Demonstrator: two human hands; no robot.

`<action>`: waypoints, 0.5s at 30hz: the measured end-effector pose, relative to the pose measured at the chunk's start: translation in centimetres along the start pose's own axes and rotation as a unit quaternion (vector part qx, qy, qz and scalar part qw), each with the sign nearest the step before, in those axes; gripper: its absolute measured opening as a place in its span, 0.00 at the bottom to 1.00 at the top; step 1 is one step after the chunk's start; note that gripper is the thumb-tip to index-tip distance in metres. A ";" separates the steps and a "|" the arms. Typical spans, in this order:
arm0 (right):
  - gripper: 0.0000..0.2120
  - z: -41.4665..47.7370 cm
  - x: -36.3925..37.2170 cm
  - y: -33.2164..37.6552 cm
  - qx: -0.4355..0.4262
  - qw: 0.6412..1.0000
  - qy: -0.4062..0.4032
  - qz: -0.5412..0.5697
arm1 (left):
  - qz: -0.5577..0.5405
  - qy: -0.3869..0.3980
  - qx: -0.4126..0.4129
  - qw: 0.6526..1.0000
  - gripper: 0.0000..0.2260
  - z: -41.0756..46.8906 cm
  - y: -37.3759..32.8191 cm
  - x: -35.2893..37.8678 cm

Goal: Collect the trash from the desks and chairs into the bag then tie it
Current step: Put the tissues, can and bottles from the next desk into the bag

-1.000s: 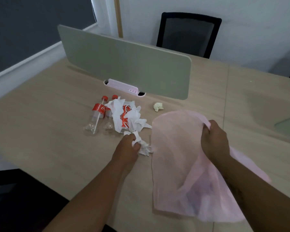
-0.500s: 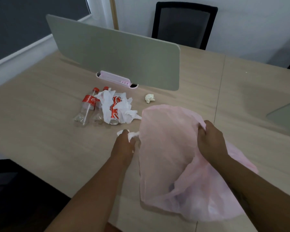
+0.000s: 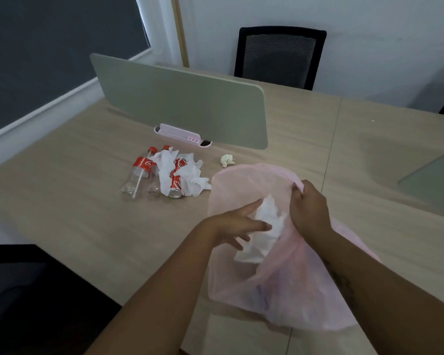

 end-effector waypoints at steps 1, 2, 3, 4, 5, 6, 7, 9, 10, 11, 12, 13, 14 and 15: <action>0.12 0.2 -0.1 0.0 -0.005 1.000 -0.003 -0.008 | -0.037 0.018 -0.025 0.999 0.37 0.1 0.3 -0.3; 0.12 0.5 -0.1 -0.1 -0.008 1.000 -0.004 -0.018 | -0.083 0.019 -0.030 0.996 0.35 0.4 0.2 -1.3; 0.12 0.9 -0.1 -0.1 -0.009 1.000 -0.004 -0.028 | -0.119 -0.003 -0.017 0.993 0.28 0.7 -0.1 -3.0; 0.12 1.2 0.0 -0.2 -0.008 0.999 -0.005 -0.037 | -0.131 -0.058 0.015 0.990 0.20 1.1 -0.7 -5.6; 0.12 1.6 0.1 -0.2 -0.006 0.999 -0.008 -0.044 | -0.116 -0.134 0.055 0.983 0.15 1.4 -1.3 -8.7; 0.12 2.0 0.3 -0.3 -0.001 0.999 -0.014 -0.046 | -0.085 -0.217 0.098 0.968 0.12 1.6 -1.9 -11.9; 0.12 2.3 0.5 -0.3 0.006 0.999 -0.020 -0.045 | -0.044 -0.292 0.139 0.945 0.11 1.7 -2.4 -14.8; 0.13 2.9 1.2 -0.3 0.021 0.998 -0.030 -0.042 | 0.083 -0.395 0.181 0.897 0.13 2.1 -2.9 -19.2; 0.13 3.2 1.6 -0.1 0.024 0.998 -0.032 -0.044 | 0.195 -0.420 0.162 0.872 0.20 2.8 -2.7 -20.7; 0.13 3.5 2.1 0.3 0.022 0.998 -0.032 -0.047 | 0.312 -0.418 0.116 0.846 0.29 3.9 -2.1 -21.9; 0.13 3.8 2.6 0.6 0.019 0.998 -0.032 -0.051 | 0.395 -0.406 0.074 0.821 0.37 4.9 -1.5 -22.9; 0.13 4.1 3.0 1.0 0.015 0.998 -0.031 -0.055 | 0.447 -0.391 0.049 0.803 0.41 6.2 -0.8 -23.8; 0.13 4.2 3.6 1.2 0.013 0.998 -0.030 -0.061 | 0.489 -0.375 0.041 0.787 0.43 7.3 -0.5 -24.4; 0.12 4.3 4.1 1.4 0.013 0.997 -0.027 -0.067 | 0.528 -0.360 0.048 0.767 0.43 8.2 -0.3 -24.6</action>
Point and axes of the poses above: each hand's wrist, its own z-axis towards the middle knuckle, its own x-axis out of the palm, y = z × x, the point moved 9 cm from there along z, towards the middle knuckle, and after that the axes turned 11 degrees about -z, right-handed, at the moved point
